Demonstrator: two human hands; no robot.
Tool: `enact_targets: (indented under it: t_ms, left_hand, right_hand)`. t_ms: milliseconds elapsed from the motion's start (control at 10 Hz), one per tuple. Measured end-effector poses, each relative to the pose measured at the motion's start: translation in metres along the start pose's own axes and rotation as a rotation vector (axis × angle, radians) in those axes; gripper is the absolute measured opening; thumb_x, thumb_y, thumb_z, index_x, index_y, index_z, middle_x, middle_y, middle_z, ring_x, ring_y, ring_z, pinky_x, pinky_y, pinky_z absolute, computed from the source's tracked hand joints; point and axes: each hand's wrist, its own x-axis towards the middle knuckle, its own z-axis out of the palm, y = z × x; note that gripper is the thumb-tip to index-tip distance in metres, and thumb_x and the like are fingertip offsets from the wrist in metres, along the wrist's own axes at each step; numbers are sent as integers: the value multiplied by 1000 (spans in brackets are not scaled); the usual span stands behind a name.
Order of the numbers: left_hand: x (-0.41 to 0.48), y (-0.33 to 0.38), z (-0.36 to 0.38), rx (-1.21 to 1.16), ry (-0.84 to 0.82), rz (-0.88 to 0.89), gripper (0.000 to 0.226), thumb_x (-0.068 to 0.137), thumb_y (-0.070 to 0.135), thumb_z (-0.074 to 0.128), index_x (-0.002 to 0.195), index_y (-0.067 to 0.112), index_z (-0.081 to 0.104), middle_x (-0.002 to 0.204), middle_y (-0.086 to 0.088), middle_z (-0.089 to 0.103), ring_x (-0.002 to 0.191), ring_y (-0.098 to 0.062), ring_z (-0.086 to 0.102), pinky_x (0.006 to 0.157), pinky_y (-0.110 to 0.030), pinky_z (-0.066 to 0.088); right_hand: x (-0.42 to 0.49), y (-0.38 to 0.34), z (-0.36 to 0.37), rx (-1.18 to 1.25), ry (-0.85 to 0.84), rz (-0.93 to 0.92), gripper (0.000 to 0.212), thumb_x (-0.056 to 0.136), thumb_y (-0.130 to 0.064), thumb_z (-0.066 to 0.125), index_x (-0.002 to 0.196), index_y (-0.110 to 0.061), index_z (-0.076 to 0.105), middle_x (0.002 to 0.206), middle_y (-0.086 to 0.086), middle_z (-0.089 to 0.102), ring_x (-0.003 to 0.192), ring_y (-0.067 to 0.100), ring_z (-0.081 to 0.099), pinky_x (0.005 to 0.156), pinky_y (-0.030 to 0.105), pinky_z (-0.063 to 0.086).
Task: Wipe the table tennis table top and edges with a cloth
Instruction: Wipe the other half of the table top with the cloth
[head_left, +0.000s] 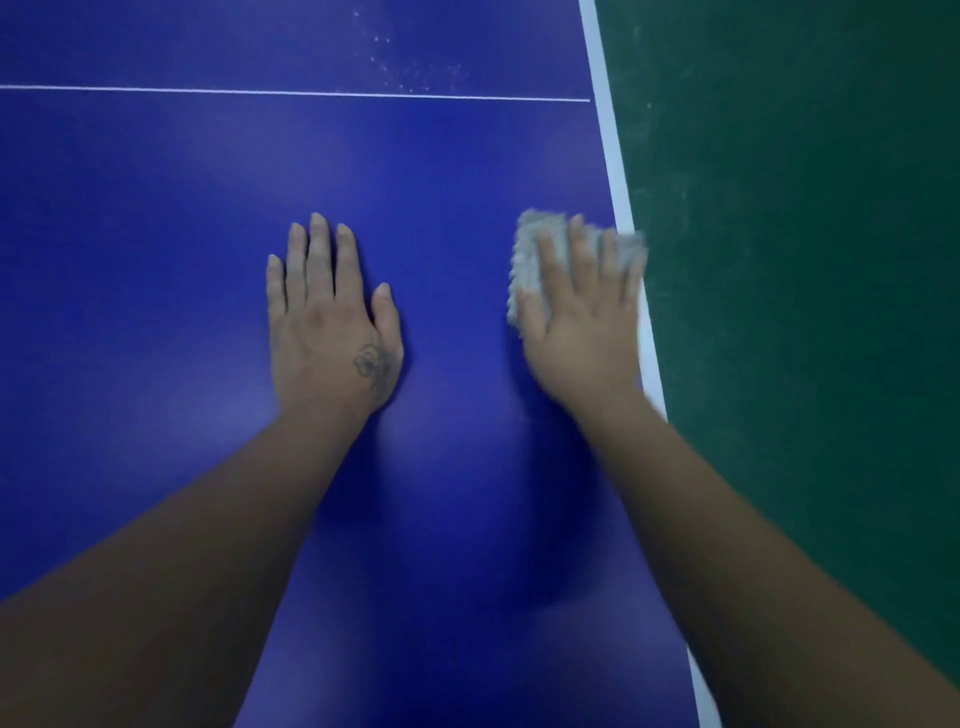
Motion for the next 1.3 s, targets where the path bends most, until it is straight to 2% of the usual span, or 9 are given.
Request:
enact_targets:
  t_ms: [200, 300, 500, 600, 700, 800, 1000, 1100, 1300]
  left_hand:
    - [-1, -1, 2, 2, 17, 2, 69, 113, 44, 29, 170, 6, 24, 179, -15, 18, 168, -29, 11, 136, -51, 10]
    - [-1, -1, 3, 0, 26, -1, 69, 112, 44, 29, 170, 6, 24, 179, -14, 19, 168, -29, 11, 136, -51, 10]
    - [-2, -1, 3, 5, 24, -4, 69, 112, 45, 29, 170, 7, 24, 179, -14, 19, 168, -29, 11, 136, -50, 9]
    - [-1, -1, 2, 7, 20, -2, 70, 112, 45, 28, 170, 7, 23, 179, -14, 18, 168, -29, 11, 136, -50, 9]
    - [-2, -1, 1, 4, 13, 5, 69, 113, 45, 28, 170, 6, 23, 179, -14, 18, 168, -29, 11, 136, -50, 9]
    - [-3, 0, 2, 14, 30, 3, 69, 113, 45, 28, 170, 6, 25, 179, -15, 19, 167, -29, 12, 136, -50, 10]
    - [-2, 1, 1, 12, 10, 4, 70, 112, 46, 26, 170, 6, 25, 179, -15, 20, 167, -30, 13, 136, -50, 8]
    - [-3, 2, -2, 14, -6, 2, 70, 112, 46, 26, 170, 6, 24, 179, -15, 18, 167, -29, 11, 136, -50, 8]
    - [-5, 1, -1, 43, -21, 12, 71, 112, 46, 22, 170, 5, 21, 179, -16, 17, 167, -31, 11, 136, -51, 8]
  right_hand:
    - [-56, -16, 1, 27, -22, -268, 61, 109, -49, 38, 167, -28, 36, 176, 2, 25, 164, 30, 17, 132, 58, 13]
    - [22, 15, 8, -31, 47, -187, 61, 109, -50, 36, 164, -24, 42, 172, 9, 35, 158, 39, 32, 129, 62, 18]
    - [67, 29, -3, 68, -98, 107, 67, 109, -50, 24, 171, -26, 17, 179, 8, 8, 165, 37, 2, 133, 57, 0]
    - [-13, 1, -2, 12, 19, -2, 64, 109, -46, 30, 169, -23, 30, 176, 10, 23, 163, 38, 17, 131, 60, 9]
    - [-91, -7, -6, 34, -42, -206, 63, 110, -46, 37, 169, -28, 29, 178, 3, 18, 166, 29, 10, 132, 57, 11]
    - [-81, 30, -6, 10, -62, -260, 63, 109, -50, 36, 168, -28, 32, 178, 2, 20, 165, 29, 13, 132, 57, 13]
    - [-9, 52, -8, 41, -104, 72, 72, 106, -54, 21, 172, -26, 15, 180, 9, 6, 165, 36, 1, 132, 60, 1]
    - [-72, 33, -5, 49, -16, -98, 65, 109, -46, 30, 169, -22, 28, 178, 10, 16, 165, 35, 10, 130, 63, 8]
    - [-257, 44, -36, 75, -191, -222, 62, 112, -44, 36, 170, -25, 24, 179, 4, 10, 166, 30, 6, 131, 62, 15]
